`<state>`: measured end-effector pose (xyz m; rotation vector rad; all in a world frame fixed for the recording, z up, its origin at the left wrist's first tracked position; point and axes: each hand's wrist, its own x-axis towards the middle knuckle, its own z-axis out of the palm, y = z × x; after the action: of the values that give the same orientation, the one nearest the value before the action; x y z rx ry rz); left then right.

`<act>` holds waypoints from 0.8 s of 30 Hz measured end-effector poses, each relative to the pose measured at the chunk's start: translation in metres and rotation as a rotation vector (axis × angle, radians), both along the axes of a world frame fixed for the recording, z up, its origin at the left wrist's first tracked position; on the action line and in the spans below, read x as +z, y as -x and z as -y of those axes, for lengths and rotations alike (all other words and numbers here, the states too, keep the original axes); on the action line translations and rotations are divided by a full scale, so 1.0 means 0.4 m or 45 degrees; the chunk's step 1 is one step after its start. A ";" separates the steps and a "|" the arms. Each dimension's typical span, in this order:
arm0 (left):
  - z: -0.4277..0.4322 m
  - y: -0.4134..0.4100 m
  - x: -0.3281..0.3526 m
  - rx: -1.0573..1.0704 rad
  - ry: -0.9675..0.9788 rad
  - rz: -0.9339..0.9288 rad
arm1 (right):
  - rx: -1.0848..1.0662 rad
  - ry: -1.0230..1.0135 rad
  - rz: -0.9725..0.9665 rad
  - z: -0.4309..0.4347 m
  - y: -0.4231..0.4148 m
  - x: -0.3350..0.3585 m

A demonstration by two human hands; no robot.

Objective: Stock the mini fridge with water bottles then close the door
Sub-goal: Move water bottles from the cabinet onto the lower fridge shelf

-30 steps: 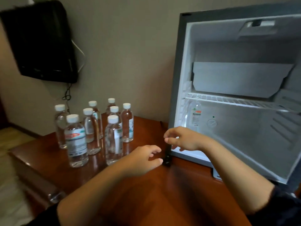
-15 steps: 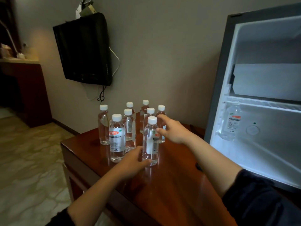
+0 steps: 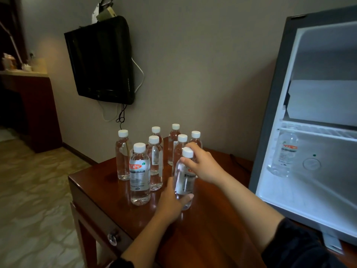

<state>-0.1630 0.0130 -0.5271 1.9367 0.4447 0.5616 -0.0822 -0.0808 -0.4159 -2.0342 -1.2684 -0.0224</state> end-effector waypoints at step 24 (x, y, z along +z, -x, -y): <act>0.363 -0.064 0.118 -0.260 -0.242 0.222 | -0.434 -0.216 -0.064 0.442 0.018 0.051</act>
<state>-0.1374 -0.1322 -0.4797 2.0627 0.0827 0.6513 -0.0896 -0.2575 -0.3953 -2.0642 -0.8472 -0.2292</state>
